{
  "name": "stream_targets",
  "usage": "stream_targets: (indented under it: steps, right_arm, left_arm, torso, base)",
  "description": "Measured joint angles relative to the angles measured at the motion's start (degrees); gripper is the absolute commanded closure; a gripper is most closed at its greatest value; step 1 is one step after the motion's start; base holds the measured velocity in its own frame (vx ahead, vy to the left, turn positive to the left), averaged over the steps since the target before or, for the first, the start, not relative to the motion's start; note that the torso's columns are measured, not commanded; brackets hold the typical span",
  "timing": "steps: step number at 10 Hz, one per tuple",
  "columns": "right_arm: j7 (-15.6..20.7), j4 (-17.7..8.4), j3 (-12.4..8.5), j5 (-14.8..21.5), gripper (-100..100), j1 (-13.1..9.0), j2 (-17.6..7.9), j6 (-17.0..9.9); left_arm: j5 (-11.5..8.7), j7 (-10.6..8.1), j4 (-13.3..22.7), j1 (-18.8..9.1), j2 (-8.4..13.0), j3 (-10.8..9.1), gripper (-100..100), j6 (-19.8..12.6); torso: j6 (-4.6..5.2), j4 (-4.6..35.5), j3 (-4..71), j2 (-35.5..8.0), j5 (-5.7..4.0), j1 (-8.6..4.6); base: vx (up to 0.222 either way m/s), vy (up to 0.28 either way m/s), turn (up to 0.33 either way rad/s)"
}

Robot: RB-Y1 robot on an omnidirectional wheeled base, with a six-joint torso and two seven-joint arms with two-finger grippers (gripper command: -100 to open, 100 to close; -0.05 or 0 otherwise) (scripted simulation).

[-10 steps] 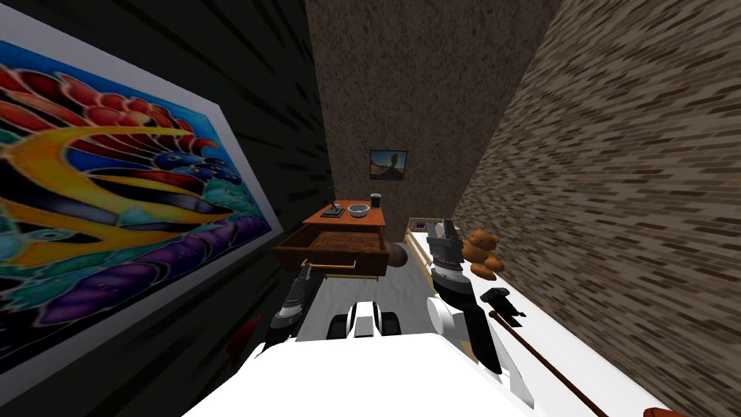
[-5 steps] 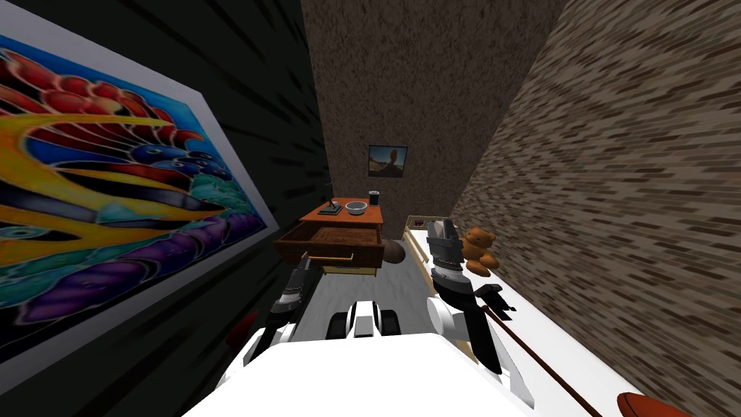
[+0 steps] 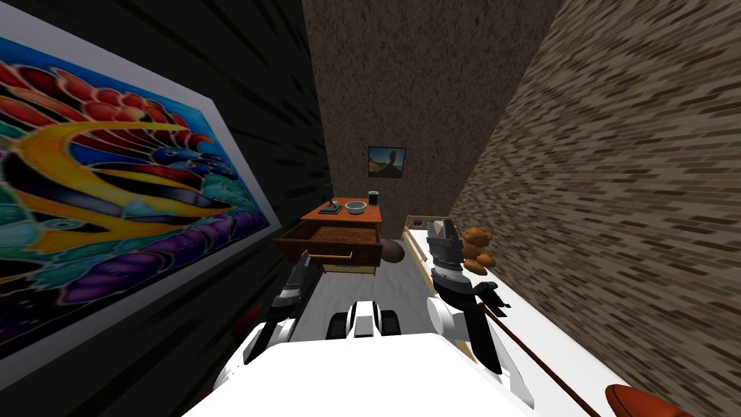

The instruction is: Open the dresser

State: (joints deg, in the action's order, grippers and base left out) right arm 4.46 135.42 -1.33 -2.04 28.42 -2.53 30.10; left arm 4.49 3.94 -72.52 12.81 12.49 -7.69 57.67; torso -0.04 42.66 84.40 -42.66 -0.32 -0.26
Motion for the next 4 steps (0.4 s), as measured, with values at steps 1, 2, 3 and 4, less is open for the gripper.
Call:
stream_targets:
  steps: [1,2,3,4]
  right_arm:
    - [0.00,0.00,0.00,0.00,0,0.00,0.00,0.00]
    - [0.00,0.00,0.00,0.00,0,0.00,0.00,0.00]
    - [0.00,0.00,0.00,0.00,0,0.00,0.00,0.00]
    - [0.00,0.00,0.00,0.00,0,0.00,0.00,0.00]
  left_arm:
    - [0.01,-0.02,0.17,0.13,-0.03,0.04,0,-0.15]
    - [0.02,-0.03,0.28,0.22,-0.05,0.05,0,-0.26]
    - [0.02,-0.03,0.37,0.29,-0.07,0.06,0,-0.34]
    - [0.02,-0.04,0.42,0.33,-0.07,0.06,0,-0.39]
  torso:
    - [0.04,-0.11,0.07,0.14,0.08,0.04]
    - [0.05,-0.19,0.11,0.23,0.14,0.08]
    - [0.06,-0.25,0.13,0.27,0.19,0.12]
    - [0.06,-0.29,0.14,0.30,0.23,0.16]
  base:
    - [0.000,0.000,0.000]
    - [0.000,0.000,0.000]
    - [0.000,0.000,0.000]
    - [0.000,0.000,0.000]
